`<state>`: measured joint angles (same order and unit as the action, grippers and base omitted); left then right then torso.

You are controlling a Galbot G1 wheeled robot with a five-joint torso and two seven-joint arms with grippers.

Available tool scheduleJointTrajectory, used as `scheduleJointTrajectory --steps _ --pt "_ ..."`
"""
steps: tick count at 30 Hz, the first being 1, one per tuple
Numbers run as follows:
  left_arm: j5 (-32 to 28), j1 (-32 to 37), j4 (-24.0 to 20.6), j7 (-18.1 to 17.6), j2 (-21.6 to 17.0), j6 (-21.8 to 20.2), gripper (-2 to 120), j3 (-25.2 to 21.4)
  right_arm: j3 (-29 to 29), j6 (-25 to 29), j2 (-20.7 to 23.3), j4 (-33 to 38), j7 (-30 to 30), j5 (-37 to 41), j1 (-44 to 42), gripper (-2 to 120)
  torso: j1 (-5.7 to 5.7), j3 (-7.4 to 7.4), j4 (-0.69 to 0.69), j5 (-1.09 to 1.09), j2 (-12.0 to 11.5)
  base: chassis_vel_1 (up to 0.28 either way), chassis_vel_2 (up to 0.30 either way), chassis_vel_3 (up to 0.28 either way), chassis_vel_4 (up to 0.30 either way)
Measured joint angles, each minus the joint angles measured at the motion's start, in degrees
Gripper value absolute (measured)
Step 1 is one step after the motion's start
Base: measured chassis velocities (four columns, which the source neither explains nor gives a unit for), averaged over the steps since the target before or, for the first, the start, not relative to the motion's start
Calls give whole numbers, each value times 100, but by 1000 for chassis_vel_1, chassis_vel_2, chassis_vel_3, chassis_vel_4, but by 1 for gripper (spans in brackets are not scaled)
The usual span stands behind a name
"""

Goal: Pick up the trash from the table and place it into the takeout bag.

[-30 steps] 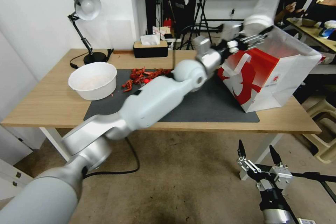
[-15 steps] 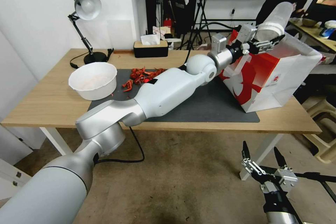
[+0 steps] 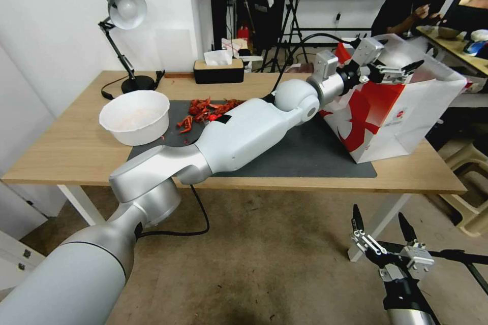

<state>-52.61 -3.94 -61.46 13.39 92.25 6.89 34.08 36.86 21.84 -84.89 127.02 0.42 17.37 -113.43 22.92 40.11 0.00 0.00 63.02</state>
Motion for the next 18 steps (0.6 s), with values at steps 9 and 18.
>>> scheduleJointTrajectory --steps 9,18 --pt "421 397 -618 -1040 -54 29 100 -223 -48 45 5 7 -56 -3 1 100 0 0 -3 0 0 0 0 0 0" --pt "1524 1272 -2174 -3363 -1444 -933 100 -660 -134 -51 31 7 -67 -55 76 100 0 0 0 -2 0 0 0 0 0"
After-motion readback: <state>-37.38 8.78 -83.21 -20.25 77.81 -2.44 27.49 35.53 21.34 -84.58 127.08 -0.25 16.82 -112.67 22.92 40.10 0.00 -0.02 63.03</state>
